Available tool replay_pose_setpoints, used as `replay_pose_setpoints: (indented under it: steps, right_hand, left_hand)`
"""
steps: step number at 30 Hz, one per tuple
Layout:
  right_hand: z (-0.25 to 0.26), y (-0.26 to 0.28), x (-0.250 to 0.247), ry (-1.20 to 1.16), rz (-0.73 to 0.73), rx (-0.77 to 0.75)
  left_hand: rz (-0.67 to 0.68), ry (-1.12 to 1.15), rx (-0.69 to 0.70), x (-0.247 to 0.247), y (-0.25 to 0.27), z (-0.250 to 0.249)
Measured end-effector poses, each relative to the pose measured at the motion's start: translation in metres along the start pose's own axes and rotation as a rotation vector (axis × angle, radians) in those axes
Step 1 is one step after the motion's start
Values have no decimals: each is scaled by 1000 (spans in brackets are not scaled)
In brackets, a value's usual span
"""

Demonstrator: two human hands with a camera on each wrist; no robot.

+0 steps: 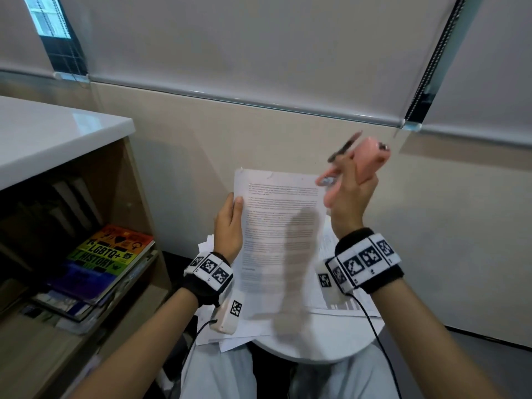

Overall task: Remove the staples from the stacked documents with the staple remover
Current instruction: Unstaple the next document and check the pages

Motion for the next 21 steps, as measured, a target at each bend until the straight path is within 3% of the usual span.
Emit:
replay_pose_setpoints:
  steps: [3,7,13,21]
  right_hand:
    - [9,-2,39,-30,-36,93]
    - [-10,4,71,186,-3,174]
    - [-41,19,79,449,65,151]
    - [-41,23,84,426,44,73]
  left_hand:
    - [0,15,-23,11,19,-4]
    - [25,29,-18,21,36,-12]
    - [30,-42,36,18,37,-19]
    - [60,-110,39,19,39,-18]
Point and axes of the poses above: each hand's wrist, its own y-axis away from the middle knuckle, its own x-axis out of the palm, z = x × y, the point moved 1 cm from there along -y, towards the middle knuckle, and after that the axes turned 3 degrees about z, right-handed, at the moved point
